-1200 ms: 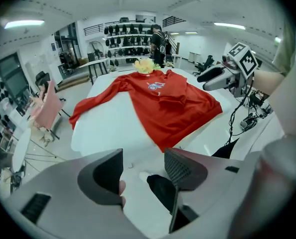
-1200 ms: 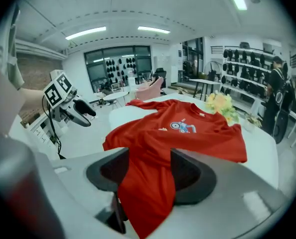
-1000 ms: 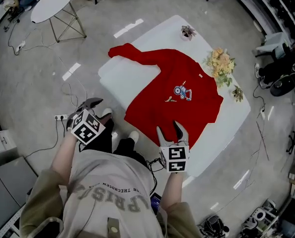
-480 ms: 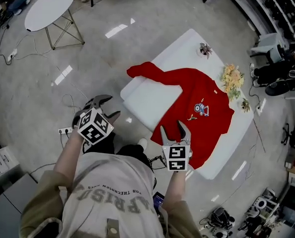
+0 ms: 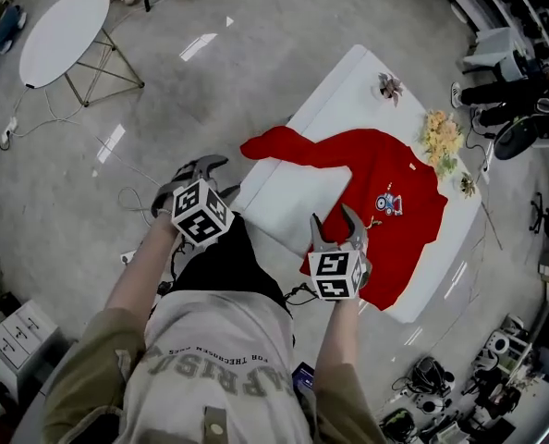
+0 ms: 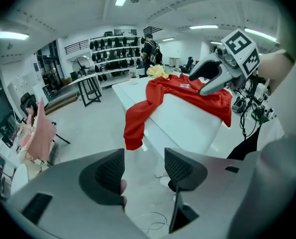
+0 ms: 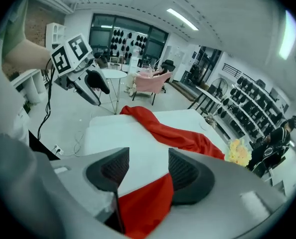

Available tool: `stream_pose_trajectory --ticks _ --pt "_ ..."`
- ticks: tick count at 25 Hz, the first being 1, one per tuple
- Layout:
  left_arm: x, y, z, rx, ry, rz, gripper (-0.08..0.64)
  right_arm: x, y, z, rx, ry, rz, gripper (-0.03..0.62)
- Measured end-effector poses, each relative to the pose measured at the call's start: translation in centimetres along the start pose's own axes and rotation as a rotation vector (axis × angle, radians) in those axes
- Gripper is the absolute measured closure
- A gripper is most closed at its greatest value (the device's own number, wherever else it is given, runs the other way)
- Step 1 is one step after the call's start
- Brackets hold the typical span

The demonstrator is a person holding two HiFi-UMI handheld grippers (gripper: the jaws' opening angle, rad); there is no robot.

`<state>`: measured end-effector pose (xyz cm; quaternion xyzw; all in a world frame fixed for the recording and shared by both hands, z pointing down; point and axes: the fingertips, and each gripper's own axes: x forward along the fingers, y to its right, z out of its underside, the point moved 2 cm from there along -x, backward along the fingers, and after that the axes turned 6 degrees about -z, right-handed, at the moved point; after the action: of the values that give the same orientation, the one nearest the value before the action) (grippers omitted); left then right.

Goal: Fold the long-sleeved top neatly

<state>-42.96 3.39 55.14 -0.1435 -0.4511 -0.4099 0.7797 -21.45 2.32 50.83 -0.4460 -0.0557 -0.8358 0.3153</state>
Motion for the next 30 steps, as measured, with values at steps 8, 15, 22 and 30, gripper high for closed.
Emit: stream_pose_trajectory --ticks 8,15,22,30 --pt "7.7 -3.2 -1.5 0.089 -0.109 0.079 0.31 7.6 3.2 -2.3 -0.163 -0.06 -0.045 0.345" --pt "10.2 -3.6 -1.5 0.153 -0.182 0.182 0.41 11.6 5.3 -2.7 -0.251 -0.144 -0.119 0.368" --pt "7.1 -4.1 -2.8 0.159 -0.12 0.207 0.52 11.1 6.0 -3.2 -0.22 -0.119 -0.116 0.57" --pt "-1.2 2.0 -5.9 0.103 -0.014 0.248 0.52 4.0 6.1 -2.5 -0.17 -0.034 0.116 0.571"
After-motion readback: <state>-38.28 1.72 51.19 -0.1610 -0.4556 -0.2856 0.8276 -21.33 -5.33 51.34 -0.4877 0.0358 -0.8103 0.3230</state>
